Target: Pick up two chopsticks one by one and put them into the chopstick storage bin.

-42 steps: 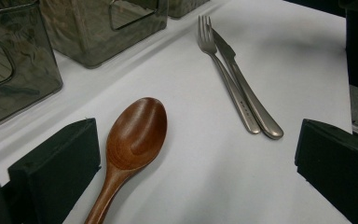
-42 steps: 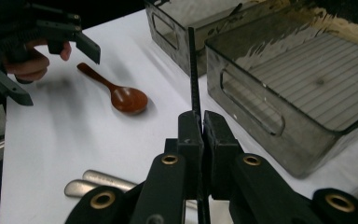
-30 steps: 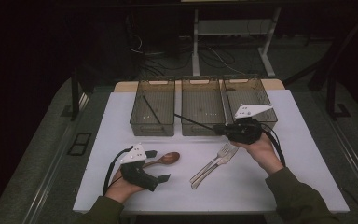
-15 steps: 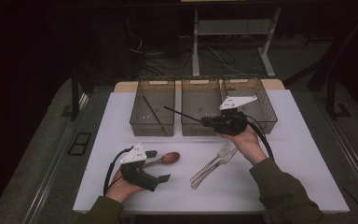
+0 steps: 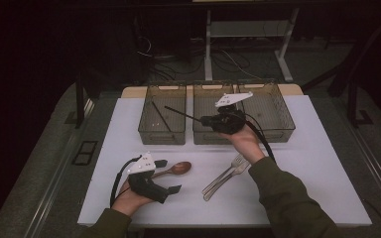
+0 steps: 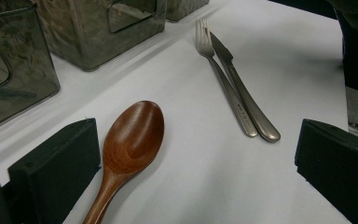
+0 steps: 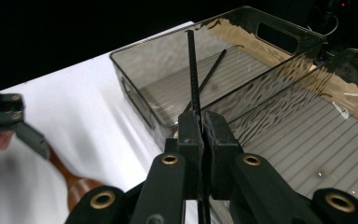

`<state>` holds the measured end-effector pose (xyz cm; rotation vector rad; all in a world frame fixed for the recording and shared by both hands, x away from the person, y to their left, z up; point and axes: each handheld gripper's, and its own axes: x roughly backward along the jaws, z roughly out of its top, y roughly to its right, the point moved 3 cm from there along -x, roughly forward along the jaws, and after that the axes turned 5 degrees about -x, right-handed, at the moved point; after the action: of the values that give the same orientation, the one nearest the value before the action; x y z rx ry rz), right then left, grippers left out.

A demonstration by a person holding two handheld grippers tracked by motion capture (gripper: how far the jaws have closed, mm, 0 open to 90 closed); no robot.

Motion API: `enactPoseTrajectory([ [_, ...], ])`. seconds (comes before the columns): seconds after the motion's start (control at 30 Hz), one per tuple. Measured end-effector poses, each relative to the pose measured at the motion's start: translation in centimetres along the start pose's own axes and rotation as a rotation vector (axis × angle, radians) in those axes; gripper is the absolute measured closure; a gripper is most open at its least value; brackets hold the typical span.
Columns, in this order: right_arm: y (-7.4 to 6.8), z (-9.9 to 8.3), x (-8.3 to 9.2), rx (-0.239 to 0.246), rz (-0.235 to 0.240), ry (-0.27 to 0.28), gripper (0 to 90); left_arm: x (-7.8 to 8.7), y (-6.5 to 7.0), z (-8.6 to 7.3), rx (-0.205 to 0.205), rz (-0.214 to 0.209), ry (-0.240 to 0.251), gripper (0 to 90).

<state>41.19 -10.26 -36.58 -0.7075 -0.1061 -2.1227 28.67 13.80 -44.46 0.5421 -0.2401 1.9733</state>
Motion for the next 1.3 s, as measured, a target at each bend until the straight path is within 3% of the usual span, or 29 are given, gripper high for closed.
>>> enactPoseTrajectory([
  [0.6, 0.0, 3.1, -5.3, -0.035, -0.061, -0.03, 85.3, 0.1, 0.0, 0.1, -0.008, -0.003, 0.002, 0.0],
  [1.3, 0.7, 4.9, -12.9, -0.048, -0.182, -0.153, 85.2, 0.1, 0.1, 0.2, -0.004, -0.014, 0.01, 0.0],
])
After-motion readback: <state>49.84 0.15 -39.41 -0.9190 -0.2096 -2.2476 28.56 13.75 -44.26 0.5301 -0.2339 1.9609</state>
